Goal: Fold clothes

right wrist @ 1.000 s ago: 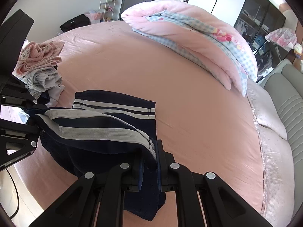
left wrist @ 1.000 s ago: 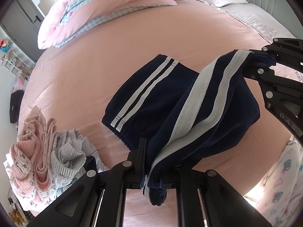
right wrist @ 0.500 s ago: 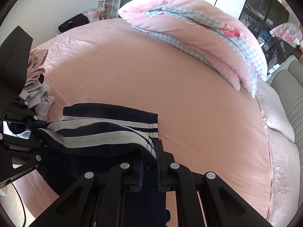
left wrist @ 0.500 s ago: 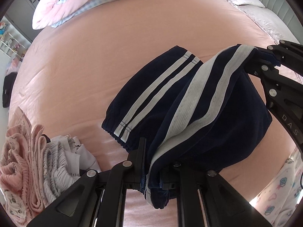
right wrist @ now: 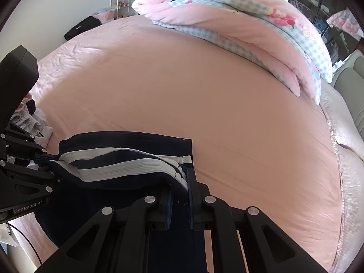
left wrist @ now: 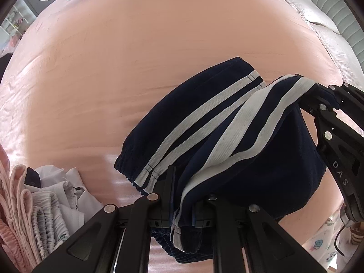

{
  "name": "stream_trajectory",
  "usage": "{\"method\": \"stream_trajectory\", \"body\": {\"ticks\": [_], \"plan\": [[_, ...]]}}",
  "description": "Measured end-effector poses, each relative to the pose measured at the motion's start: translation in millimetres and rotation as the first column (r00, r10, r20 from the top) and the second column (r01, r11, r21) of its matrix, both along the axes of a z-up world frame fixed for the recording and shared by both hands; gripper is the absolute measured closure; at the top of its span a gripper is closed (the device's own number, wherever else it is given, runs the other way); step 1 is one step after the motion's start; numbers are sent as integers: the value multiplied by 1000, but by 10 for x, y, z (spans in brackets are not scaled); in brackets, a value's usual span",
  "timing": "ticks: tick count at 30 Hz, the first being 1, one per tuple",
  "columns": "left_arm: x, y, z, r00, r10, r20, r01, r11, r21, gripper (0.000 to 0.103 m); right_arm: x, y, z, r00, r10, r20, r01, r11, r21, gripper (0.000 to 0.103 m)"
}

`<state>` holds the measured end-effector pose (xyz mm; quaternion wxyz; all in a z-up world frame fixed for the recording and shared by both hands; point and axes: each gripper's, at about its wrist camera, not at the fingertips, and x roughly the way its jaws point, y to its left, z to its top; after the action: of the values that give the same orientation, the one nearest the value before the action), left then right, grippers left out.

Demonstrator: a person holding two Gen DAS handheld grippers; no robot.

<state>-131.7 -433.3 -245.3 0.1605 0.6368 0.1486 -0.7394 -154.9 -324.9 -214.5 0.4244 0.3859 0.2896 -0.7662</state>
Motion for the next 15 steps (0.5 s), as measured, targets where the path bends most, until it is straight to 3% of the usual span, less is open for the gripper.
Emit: {"method": "stream_trajectory", "body": {"ticks": [10,15], "plan": [[-109,-146,-154,997,54,49,-57,997,47,93,-66,-124,-67,1000,-3,23,3,1000,20,95],[-95,-361,-239,983,170,67,-179,968,178,89,-139,-128,-124,997,-32,71,30,999,20,94]]}}
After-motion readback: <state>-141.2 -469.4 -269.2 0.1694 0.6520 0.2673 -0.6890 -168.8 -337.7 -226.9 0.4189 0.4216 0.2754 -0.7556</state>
